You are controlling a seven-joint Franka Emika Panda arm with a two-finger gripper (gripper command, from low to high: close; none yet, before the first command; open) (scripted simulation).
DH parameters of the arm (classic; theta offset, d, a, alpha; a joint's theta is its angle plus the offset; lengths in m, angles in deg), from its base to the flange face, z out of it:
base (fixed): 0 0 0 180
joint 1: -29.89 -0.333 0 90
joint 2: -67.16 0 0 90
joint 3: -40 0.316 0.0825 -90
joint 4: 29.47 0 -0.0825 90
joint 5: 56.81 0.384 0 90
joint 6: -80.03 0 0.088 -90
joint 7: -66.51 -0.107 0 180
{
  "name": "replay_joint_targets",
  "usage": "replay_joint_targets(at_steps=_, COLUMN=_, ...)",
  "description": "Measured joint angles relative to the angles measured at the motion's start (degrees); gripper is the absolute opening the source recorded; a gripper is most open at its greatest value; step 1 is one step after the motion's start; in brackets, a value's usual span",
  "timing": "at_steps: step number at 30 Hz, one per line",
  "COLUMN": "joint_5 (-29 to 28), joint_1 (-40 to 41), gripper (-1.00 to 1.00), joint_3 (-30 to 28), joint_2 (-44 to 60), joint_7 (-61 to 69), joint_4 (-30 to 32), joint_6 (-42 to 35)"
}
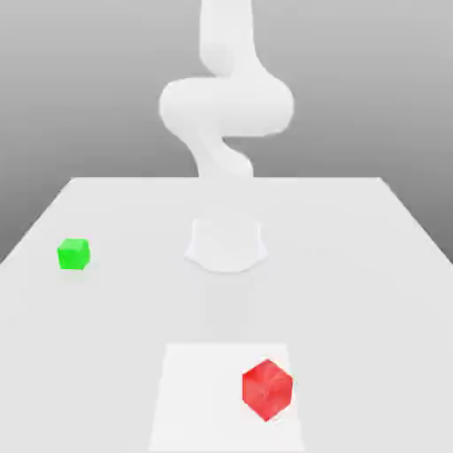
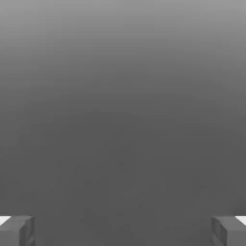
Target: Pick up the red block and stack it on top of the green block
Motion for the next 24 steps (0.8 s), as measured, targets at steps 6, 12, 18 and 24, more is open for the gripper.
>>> replay_joint_targets(at_steps=6, joint_5=0.59, joint_1=3.92, gripper=0.0, joint_3=5.61, joint_2=12.68, joint_7=-13.67, joint_4=4.91, joint_6=6.3)
replay_joint_targets(at_steps=12, joint_5=-0.66, joint_1=6.39, gripper=0.0, joint_3=10.09, joint_2=25.12, joint_7=-28.29, joint_4=9.7, joint_6=12.48)
replay_joint_targets(at_steps=18, joint_5=-3.18, joint_1=6.85, gripper=0.0, joint_3=12.37, joint_2=37.73, joint_7=-43.82, joint_4=14.47, joint_6=18.6)
replay_joint_targets(at_steps=24, joint_5=-7.03, joint_1=4.86, gripper=0.0, joint_3=10.77, joint_2=50.3, joint_7=-55.86, joint_4=17.02, joint_6=26.08)
